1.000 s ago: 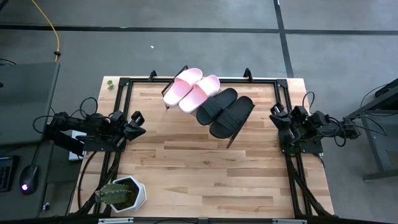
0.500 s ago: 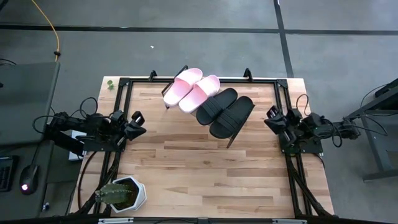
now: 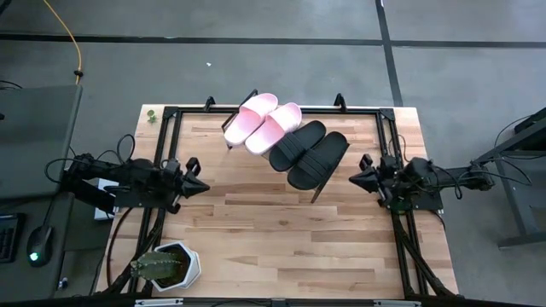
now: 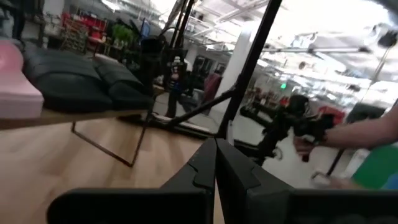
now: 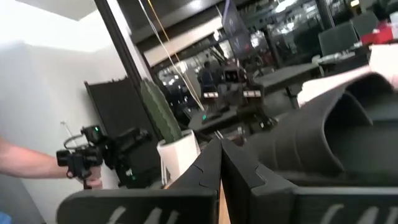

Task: Pick and place slides into the shelf
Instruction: Return to Home Position

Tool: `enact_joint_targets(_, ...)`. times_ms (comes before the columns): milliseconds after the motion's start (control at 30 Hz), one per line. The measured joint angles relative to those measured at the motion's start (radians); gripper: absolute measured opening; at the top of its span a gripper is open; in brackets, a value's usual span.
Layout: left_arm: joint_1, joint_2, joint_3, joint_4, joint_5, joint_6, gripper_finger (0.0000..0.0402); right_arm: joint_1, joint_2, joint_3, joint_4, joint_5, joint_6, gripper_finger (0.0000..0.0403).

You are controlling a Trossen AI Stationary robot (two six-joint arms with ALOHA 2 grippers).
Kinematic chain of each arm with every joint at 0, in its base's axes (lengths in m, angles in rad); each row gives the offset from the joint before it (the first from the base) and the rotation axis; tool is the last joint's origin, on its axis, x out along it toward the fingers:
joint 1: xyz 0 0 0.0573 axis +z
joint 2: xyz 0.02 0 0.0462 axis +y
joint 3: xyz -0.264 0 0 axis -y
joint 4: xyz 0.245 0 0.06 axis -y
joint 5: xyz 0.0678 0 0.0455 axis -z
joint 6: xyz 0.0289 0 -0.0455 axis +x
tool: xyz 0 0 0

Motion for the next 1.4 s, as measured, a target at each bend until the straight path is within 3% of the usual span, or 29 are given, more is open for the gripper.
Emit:
enact_joint_targets(300,0.0,0.0,0.0,-0.05,0.002,0.258,0.0,0.0,0.0,0.0,-0.124,-0.006,-0.012,0.0)
enact_joint_targets(467,0.0,0.012,0.0,-0.127,0.014,0.261,0.0,0.0,0.001,0.0,-0.225,0.004,0.021,0.0)
enact_joint_targets(1100,0.0,0.018,0.0,-0.124,0.016,0.252,0.0001,0.0,0.008,0.0,-0.226,0.007,-0.057,0.0)
enact_joint_targets(1400,0.0,0.018,0.0,-0.124,0.017,0.252,0.0001,0.0,0.008,0.0,-0.227,0.013,-0.329,0.0)
